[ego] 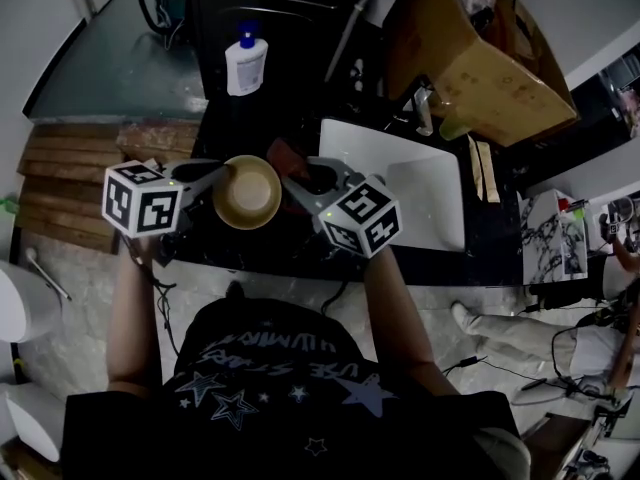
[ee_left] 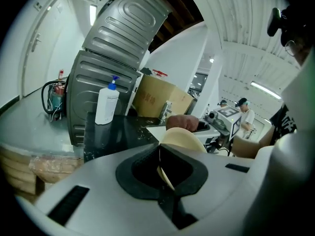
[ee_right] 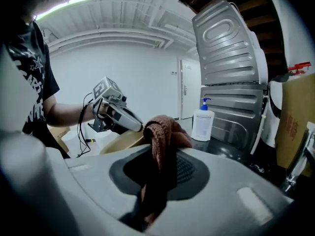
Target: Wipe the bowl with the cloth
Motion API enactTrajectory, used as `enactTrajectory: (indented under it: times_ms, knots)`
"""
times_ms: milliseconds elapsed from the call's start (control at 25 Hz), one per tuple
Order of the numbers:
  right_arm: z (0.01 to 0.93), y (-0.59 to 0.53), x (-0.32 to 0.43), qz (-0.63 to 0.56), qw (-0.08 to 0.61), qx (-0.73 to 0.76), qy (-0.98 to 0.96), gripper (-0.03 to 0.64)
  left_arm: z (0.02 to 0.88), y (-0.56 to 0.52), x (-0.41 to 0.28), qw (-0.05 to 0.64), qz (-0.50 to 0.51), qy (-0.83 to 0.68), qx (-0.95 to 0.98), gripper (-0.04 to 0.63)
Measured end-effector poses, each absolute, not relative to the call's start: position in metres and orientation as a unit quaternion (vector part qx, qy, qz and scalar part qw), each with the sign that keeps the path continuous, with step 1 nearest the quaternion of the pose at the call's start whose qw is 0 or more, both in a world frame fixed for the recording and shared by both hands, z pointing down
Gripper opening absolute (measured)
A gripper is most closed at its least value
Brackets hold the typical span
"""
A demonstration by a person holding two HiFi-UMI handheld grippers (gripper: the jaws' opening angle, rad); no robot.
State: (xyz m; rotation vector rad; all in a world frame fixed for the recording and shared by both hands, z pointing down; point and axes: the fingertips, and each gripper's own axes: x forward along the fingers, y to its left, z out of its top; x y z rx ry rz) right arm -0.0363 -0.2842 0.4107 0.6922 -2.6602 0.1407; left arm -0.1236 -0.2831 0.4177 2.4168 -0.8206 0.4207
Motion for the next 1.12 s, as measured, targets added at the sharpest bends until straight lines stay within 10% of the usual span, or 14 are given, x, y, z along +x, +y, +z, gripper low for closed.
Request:
enactTrajectory:
  times_ms: [680,1120]
  knots:
    - [0.426,-0.274,-0.079,0.065,0.184,0.071,-0.978,0.067,0.436,-0.256,-0.113,0.236,0.241,-0.17,0.926,0.017]
    - [0.441,-0.284,-0.022,0.146,0.141,0.303,-0.931,0.067,0.37,-0.308,-0.122,0.305,0.011,-0.366,0.879,0.018]
